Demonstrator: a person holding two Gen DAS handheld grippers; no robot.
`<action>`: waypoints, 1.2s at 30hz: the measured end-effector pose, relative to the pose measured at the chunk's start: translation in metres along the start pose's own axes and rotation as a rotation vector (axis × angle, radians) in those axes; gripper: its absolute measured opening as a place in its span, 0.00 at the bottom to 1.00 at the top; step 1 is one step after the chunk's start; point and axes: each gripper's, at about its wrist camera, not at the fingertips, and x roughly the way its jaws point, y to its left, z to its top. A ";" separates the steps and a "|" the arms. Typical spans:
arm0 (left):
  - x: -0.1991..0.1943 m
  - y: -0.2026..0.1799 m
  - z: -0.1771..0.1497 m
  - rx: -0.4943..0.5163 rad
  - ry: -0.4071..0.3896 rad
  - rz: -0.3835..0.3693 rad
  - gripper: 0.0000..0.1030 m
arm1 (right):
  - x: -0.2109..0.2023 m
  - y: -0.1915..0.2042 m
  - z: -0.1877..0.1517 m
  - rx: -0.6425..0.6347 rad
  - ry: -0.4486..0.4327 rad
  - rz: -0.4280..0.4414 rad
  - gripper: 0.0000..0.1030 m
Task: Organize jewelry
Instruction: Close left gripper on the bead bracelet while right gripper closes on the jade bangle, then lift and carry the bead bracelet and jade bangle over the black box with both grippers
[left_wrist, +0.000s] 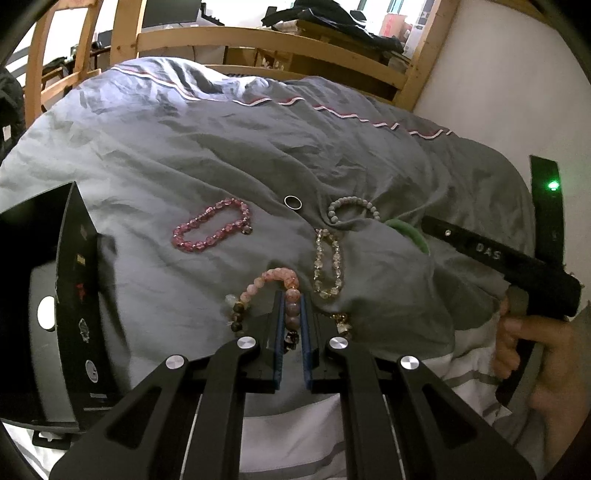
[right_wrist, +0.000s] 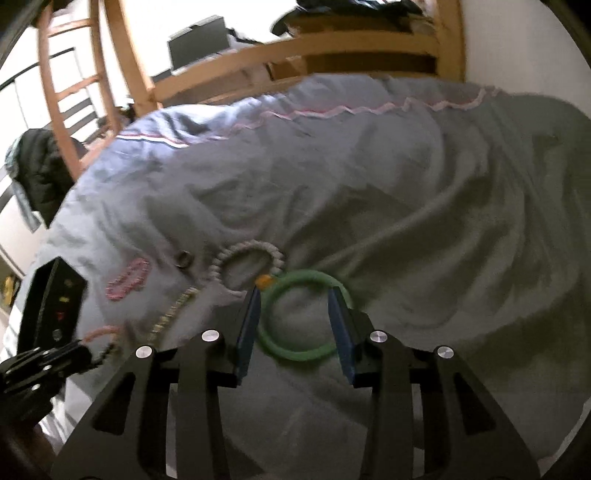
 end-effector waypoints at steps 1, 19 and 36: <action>0.001 0.000 0.000 0.001 0.001 -0.002 0.08 | 0.005 0.004 -0.001 -0.025 0.011 0.000 0.37; -0.003 -0.002 -0.001 -0.005 -0.006 -0.009 0.08 | 0.032 0.024 -0.012 -0.128 0.054 -0.024 0.09; -0.011 -0.001 0.001 -0.009 -0.025 -0.006 0.08 | -0.037 0.015 0.009 0.032 -0.188 0.174 0.09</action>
